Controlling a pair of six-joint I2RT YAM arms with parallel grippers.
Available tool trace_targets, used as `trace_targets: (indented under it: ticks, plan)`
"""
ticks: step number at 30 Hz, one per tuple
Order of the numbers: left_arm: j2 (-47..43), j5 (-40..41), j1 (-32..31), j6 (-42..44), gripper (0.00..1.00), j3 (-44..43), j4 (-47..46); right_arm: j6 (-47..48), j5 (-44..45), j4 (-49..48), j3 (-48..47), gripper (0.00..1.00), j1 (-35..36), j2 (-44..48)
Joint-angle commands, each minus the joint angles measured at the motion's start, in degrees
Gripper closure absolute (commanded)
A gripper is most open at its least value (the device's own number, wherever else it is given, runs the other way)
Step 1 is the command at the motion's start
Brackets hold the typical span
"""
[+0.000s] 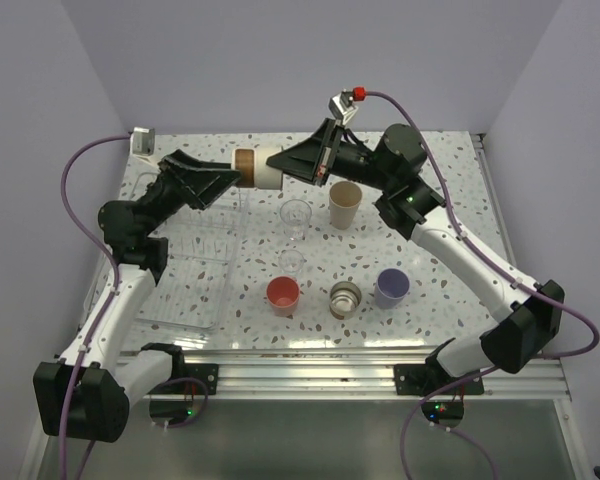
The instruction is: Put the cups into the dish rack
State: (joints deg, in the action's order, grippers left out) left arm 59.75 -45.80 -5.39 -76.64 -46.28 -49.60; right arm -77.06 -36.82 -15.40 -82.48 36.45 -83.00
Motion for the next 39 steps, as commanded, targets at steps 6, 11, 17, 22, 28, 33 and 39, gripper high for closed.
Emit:
trace_targets:
  ticks: [6, 11, 17, 22, 28, 33, 39]
  plan:
    - [0.55, 1.68, -0.85, 2.81, 0.21, -2.85, 0.56, 0.68, -0.89, -2.88, -0.23, 1.0, 1.35, -0.49]
    - [0.81, 1.68, -1.29, 3.25, 0.38, -2.85, 0.91, 0.68, -0.62, -3.06, -0.49, 1.0, 1.35, -1.11]
    - [1.6, 0.98, -1.29, 9.73, 0.79, -6.09, 9.23, 2.78, -0.54, 0.86, -1.72, 1.0, 1.35, -1.72]
    - [6.76, 6.15, -1.2, 32.58, 0.94, -21.63, 46.74, 22.09, 5.51, 29.1, -8.83, 0.3, 1.08, 0.38]
    - [15.91, 26.61, -1.2, 50.79, 1.0, -37.37, 82.24, 34.86, 16.14, 48.33, -8.67, 0.09, -2.6, 5.47]
    - [23.38, 43.93, -1.2, 58.6, 1.0, -45.03, 93.36, 38.38, 18.71, 51.52, -7.26, 0.07, -3.31, 7.68]
    - [30.68, 60.47, -1.29, 64.85, 1.0, -51.36, 102.42, 38.21, 17.84, 51.44, -6.21, 0.07, -3.31, 7.33]
